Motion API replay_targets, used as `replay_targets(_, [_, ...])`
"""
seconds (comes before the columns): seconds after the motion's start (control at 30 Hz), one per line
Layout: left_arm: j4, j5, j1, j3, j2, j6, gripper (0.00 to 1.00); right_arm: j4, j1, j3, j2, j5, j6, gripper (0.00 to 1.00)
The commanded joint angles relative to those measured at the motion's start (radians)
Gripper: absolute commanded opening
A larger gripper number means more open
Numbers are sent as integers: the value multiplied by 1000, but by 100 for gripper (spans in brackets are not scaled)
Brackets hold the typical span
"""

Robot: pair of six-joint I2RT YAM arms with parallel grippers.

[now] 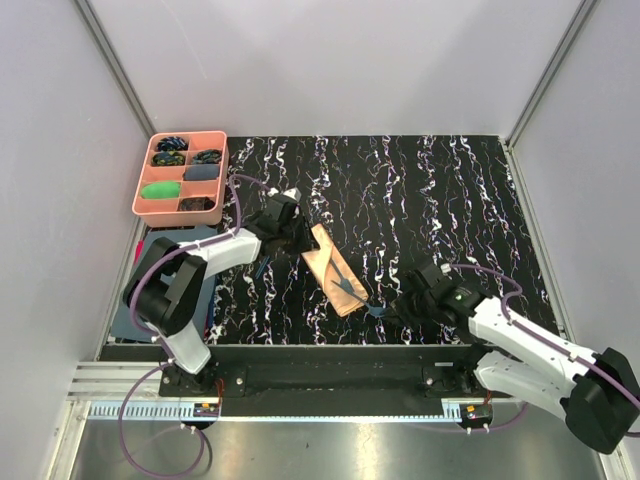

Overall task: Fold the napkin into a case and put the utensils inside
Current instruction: Insert the spoon into the center of the board.

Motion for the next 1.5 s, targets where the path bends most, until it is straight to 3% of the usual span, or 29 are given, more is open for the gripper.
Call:
replay_targets(0.0, [36,4,3,62,32,11,27,34,7,68,41,21,-11,0])
replay_targets(0.23, [56,-22,2,29,7,-10,26,56,10,92,94,58,8,0])
replay_targets(0.43, [-19,-45,18,75,22,7,25,86,10,88,122,75,28,0])
replay_targets(0.67, [-39,-70,37,79,49,-7,20,149,12,100,194,72,55,0])
replay_targets(1.03, [10,-65,35,-11,43,-33,4,238,32,131,285,93,111,0])
replay_targets(1.47, [47,-45,35,-65,16,-58,1,436,99,80,387,151,242,0])
